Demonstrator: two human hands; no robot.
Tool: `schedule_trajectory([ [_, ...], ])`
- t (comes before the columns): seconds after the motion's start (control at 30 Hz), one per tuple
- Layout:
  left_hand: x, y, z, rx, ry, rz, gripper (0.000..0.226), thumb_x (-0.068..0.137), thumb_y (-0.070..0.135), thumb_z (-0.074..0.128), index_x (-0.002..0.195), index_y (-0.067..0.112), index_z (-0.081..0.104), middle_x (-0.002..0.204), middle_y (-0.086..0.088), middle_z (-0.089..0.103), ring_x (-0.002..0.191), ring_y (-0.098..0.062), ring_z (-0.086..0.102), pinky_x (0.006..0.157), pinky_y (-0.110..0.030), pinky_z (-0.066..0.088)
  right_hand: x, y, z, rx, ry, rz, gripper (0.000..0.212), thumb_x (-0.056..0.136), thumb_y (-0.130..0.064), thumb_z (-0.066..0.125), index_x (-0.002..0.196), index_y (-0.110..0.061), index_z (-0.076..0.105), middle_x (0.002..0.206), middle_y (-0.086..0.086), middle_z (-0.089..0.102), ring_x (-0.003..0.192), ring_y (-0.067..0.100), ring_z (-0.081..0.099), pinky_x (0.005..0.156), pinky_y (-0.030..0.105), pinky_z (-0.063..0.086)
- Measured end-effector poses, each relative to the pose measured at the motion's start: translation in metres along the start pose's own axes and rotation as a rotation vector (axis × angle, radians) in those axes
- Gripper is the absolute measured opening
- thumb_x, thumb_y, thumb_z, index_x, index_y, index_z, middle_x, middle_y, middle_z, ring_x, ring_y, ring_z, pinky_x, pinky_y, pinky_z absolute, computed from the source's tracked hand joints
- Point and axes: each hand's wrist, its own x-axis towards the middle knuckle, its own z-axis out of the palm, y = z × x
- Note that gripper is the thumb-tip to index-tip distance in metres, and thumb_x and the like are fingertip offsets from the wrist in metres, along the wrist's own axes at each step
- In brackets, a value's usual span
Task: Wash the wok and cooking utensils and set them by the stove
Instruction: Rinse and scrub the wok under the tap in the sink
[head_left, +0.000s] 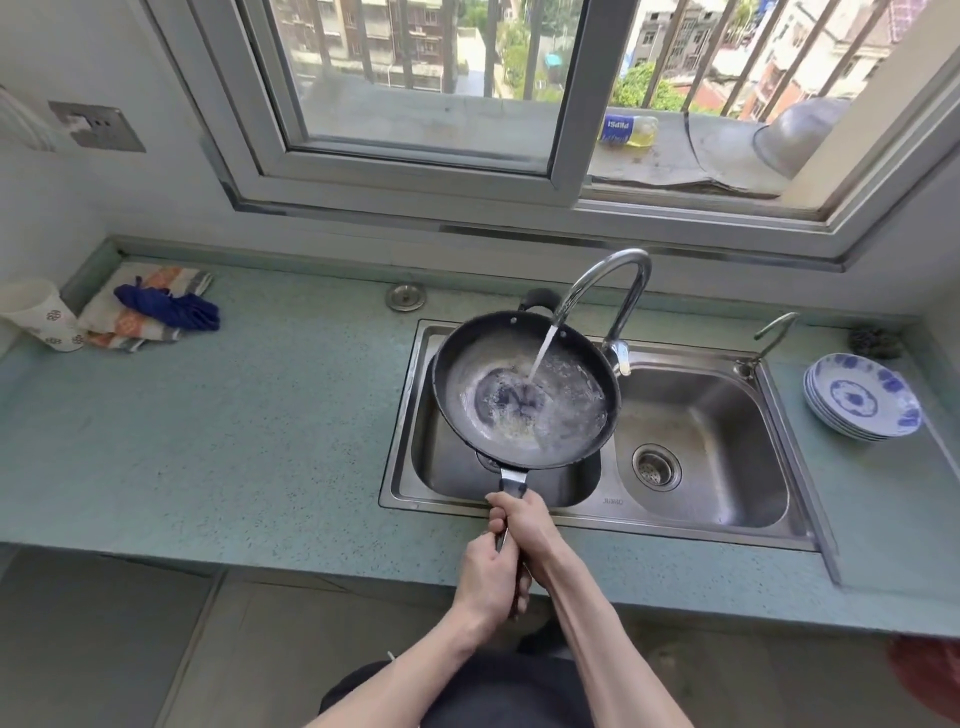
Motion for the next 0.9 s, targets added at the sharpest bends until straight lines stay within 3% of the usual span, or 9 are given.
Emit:
schedule_trajectory([
  [0.17,0.001,0.005,0.004,-0.134,-0.058,-0.085,0.05,0.108,0.027,0.041,0.063,0.007,0.046,0.047,-0.011,0.045,0.031,-0.019,0.041,0.039,-0.023,0.031,0.0,-0.003,-0.002,-0.079,0.115,0.006,0.037,0.089,-0.006,0.058,0.054,-0.016,0.052,0.05,0.003,0.053,0.05,0.019,0.049,0.054,0.03,0.041],
  [0.43,-0.006,0.01,0.012,-0.126,-0.04,-0.09,0.05,0.108,0.028,0.04,0.062,0.009,0.044,0.044,-0.011,0.043,0.031,-0.019,0.039,0.038,-0.02,0.027,-0.003,0.0,-0.008,0.03,0.054,0.069,0.034,0.094,-0.003,0.057,0.063,-0.016,0.048,0.051,0.0,0.047,0.046,0.013,0.042,0.046,0.023,0.034],
  [0.67,-0.007,0.005,0.006,0.067,0.047,0.011,0.057,0.106,0.032,0.039,0.056,0.01,0.051,0.045,-0.014,0.05,0.034,-0.024,0.045,0.036,-0.025,0.034,-0.002,0.001,-0.001,0.167,-0.051,0.1,0.032,0.098,0.002,0.053,0.076,-0.018,0.041,0.057,-0.003,0.037,0.045,0.008,0.04,0.044,0.019,0.031],
  [0.9,0.0,-0.007,-0.002,-0.059,0.002,-0.047,0.051,0.108,0.03,0.04,0.064,0.005,0.049,0.048,-0.014,0.047,0.032,-0.021,0.042,0.037,-0.021,0.03,-0.003,0.002,0.006,-0.134,0.031,0.016,0.034,0.093,-0.006,0.055,0.06,-0.014,0.05,0.051,0.003,0.051,0.045,0.014,0.047,0.047,0.025,0.04],
])
